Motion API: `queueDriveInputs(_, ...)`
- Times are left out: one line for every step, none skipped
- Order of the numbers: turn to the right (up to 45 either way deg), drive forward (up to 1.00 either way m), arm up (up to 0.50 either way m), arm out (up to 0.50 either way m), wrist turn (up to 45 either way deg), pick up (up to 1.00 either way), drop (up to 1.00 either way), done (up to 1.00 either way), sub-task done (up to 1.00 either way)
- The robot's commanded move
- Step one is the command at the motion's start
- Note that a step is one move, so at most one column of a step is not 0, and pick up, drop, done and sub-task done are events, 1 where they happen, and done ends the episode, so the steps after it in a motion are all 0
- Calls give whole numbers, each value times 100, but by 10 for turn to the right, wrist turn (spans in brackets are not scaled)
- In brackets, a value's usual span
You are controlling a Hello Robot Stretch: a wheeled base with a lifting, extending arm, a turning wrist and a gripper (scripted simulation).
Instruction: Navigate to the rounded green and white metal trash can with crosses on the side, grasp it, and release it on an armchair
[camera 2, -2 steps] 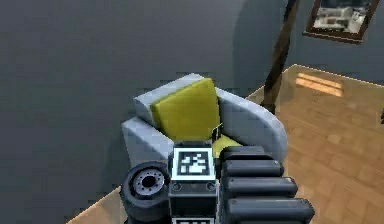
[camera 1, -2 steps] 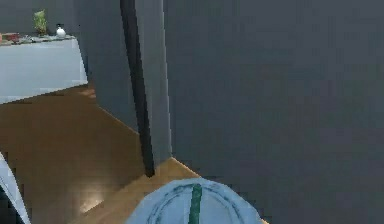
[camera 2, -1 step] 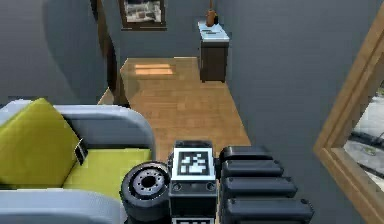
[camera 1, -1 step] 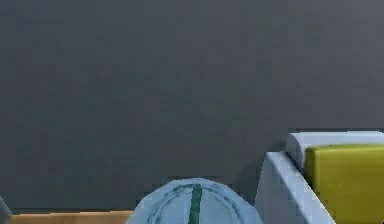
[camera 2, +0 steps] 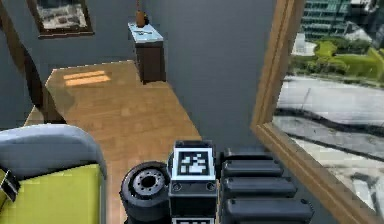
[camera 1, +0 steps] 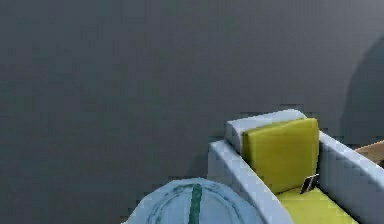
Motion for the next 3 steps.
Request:
queueDriveInputs(0, 50, 0, 0, 0, 0, 0, 0, 0)
queueDriveInputs(450, 0, 0, 0, 0, 0, 0, 0, 0)
queueDriveInputs(450, 0, 0, 0, 0, 0, 0, 0, 0)
